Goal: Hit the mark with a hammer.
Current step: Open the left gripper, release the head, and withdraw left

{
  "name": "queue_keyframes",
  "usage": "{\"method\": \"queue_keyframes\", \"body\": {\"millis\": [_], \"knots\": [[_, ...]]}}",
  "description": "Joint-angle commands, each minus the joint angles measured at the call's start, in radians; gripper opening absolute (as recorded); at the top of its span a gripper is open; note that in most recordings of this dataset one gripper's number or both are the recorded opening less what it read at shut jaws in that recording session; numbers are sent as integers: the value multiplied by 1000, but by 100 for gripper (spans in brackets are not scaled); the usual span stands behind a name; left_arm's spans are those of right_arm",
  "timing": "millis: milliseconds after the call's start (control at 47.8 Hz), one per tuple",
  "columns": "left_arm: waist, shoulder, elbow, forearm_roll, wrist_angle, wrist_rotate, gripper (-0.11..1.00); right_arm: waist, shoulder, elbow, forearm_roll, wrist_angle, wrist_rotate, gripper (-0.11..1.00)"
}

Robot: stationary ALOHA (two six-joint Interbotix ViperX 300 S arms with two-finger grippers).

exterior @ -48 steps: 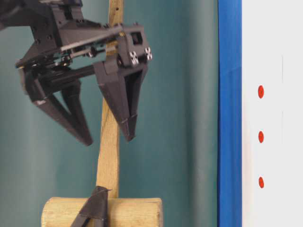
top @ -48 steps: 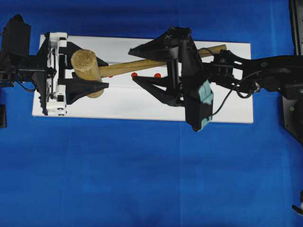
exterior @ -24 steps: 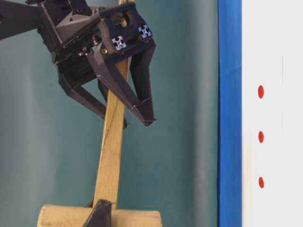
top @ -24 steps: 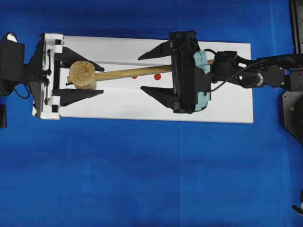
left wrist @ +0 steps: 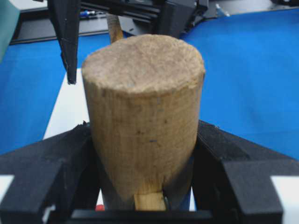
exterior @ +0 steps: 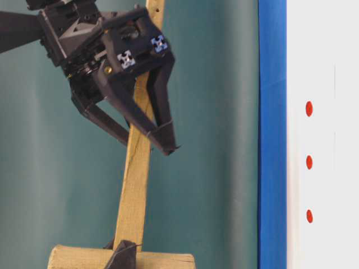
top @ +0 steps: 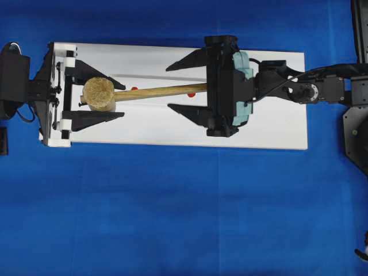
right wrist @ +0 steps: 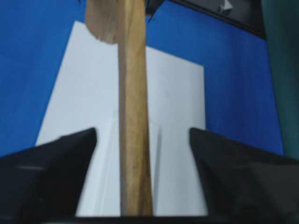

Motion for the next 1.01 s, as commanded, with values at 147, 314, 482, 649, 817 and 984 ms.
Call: {"method": "queue_keyframes", "body": {"millis": [147, 314, 482, 649, 817, 984], "knots": [[-8, -8, -23, 3, -3, 2, 44, -9, -8, -32, 8, 38, 17, 12], [-8, -8, -25, 3, -3, 0, 44, -11, -8, -32, 8, 43, 46, 2], [-8, -11, -21, 2, -3, 0, 44, -11, -8, -32, 20, 43, 49, 2], [-5, -14, -17, 2, -2, 3, 44, -11, -8, -34, 54, 46, 49, 2], [-3, -15, -17, 0, -3, 0, 44, -11, -8, -34, 78, 63, 49, 2], [-3, -20, -15, 0, 0, 0, 76, -11, -11, -28, 110, 71, 49, 2]]}}
